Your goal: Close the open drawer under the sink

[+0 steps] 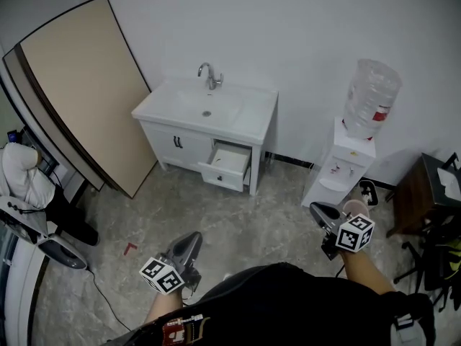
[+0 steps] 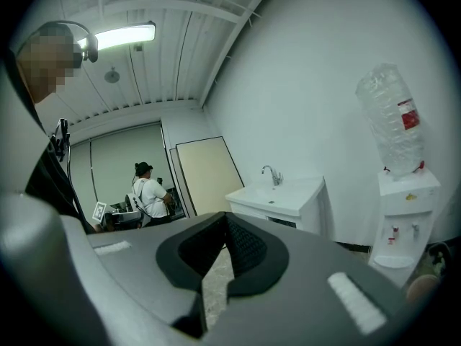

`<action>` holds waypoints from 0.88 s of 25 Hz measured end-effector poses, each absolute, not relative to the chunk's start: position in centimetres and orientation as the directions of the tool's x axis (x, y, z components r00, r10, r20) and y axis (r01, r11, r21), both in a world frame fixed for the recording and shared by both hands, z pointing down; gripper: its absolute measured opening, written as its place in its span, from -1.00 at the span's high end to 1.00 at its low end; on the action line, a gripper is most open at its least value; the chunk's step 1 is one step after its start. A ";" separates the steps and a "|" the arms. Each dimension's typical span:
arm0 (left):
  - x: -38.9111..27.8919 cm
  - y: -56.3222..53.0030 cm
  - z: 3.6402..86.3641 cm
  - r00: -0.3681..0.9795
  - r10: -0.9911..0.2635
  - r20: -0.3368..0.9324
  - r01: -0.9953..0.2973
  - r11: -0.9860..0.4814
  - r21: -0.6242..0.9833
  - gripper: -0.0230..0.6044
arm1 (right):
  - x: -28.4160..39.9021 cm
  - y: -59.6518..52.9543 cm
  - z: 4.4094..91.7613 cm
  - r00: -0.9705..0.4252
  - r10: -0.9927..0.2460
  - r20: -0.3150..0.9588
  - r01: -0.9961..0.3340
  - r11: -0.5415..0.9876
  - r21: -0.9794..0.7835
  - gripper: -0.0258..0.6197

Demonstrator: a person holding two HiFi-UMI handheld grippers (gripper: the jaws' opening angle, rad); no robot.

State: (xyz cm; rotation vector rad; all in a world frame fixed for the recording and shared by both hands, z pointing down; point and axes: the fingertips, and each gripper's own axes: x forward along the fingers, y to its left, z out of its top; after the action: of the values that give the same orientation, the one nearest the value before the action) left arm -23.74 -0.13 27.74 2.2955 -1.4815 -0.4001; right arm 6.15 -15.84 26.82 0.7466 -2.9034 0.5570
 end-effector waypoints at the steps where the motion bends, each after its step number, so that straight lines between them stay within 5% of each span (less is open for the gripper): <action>1: -24.0 -0.4 28.0 0.400 -0.916 -0.031 -0.807 -0.368 0.462 0.92 | 5.9 -16.4 26.9 -0.877 -0.446 0.178 -0.480 0.815 -0.324 0.92; 22: -17.5 -19.6 26.3 0.212 -0.977 -0.027 -0.877 -0.203 0.436 0.92 | 7.6 -41.3 26.7 -0.961 -0.246 0.122 -0.274 0.901 -0.337 0.92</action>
State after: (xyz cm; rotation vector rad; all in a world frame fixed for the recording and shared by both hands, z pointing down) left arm -17.46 -19.58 26.31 2.1663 -1.7348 -0.4293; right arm 7.55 -41.31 26.65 0.4093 -2.9877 0.5459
